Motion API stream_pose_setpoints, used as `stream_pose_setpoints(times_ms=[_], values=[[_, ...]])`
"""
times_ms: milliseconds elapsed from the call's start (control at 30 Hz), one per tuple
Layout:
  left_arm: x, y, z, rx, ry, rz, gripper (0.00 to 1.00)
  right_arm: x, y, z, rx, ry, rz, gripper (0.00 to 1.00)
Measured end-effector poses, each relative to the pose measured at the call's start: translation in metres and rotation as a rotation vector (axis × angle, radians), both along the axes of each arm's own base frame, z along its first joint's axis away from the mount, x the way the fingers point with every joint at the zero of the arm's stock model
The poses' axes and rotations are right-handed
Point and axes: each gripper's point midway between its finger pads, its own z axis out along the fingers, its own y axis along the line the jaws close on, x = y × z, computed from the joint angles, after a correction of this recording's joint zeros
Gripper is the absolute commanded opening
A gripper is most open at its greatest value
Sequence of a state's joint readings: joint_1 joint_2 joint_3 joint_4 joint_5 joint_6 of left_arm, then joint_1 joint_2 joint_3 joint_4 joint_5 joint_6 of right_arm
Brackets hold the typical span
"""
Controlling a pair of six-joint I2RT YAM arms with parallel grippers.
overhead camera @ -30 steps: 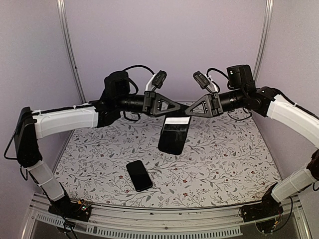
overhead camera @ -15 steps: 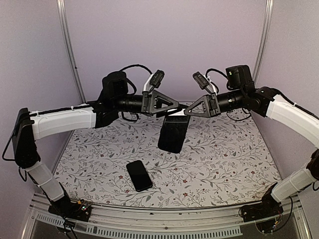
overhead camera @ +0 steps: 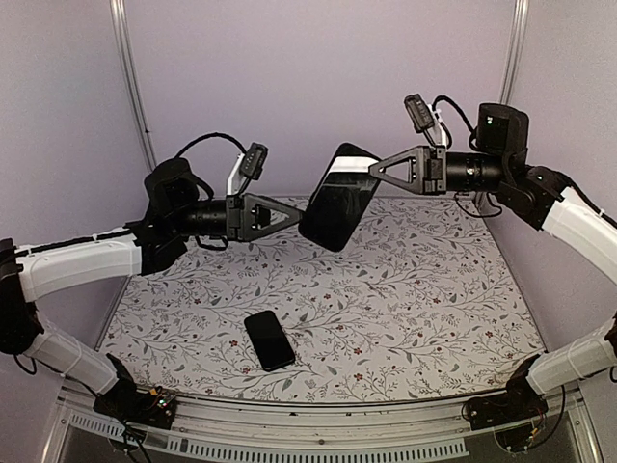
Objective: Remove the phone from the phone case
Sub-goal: Remove the phone from the bottom left corner of the phone case.
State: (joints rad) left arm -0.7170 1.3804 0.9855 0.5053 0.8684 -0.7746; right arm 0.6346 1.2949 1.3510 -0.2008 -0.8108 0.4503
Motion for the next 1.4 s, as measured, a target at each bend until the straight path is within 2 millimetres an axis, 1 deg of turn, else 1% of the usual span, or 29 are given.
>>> stream_pose_setpoints(times_ms=[100,233,400,567,633,700,1000,1133,1200,1300,1367,1400], values=[[-0.005,0.004,0.004,-0.019,-0.019,-0.002,0.56,-0.003,-0.003,0.017,0.045,-0.033,-0.008,0.00],[-0.011,0.008,0.013,-0.054,-0.045,-0.019,0.50,-0.008,-0.007,0.033,0.089,-0.061,-0.015,0.00],[-0.018,0.009,0.022,-0.087,-0.071,-0.048,0.47,-0.010,-0.009,0.045,0.128,-0.077,-0.014,0.00],[-0.024,0.009,0.028,-0.109,-0.095,-0.074,0.45,-0.010,-0.009,0.042,0.131,-0.059,-0.013,0.00],[-0.026,0.009,0.029,-0.113,-0.100,-0.078,0.41,-0.010,-0.008,0.042,0.131,-0.052,-0.013,0.00],[-0.026,0.008,0.029,-0.114,-0.101,-0.080,0.39,-0.010,-0.008,0.042,0.132,-0.050,-0.011,0.00],[-0.023,0.001,0.025,-0.107,-0.093,-0.090,0.38,-0.012,-0.008,0.042,0.136,-0.046,0.003,0.00],[-0.024,-0.001,0.027,-0.110,-0.100,-0.096,0.37,-0.012,-0.007,0.042,0.135,-0.041,0.007,0.00],[-0.025,-0.001,0.029,-0.113,-0.105,-0.097,0.34,-0.012,-0.007,0.041,0.134,-0.038,0.008,0.00],[-0.026,-0.001,0.030,-0.117,-0.114,-0.098,0.24,-0.012,-0.007,0.040,0.134,-0.032,0.008,0.00],[-0.027,-0.002,0.031,-0.119,-0.119,-0.101,0.14,-0.011,-0.007,0.040,0.133,-0.030,0.008,0.00],[-0.027,-0.002,0.031,-0.119,-0.121,-0.105,0.11,-0.011,-0.007,0.040,0.133,-0.029,0.008,0.00]])
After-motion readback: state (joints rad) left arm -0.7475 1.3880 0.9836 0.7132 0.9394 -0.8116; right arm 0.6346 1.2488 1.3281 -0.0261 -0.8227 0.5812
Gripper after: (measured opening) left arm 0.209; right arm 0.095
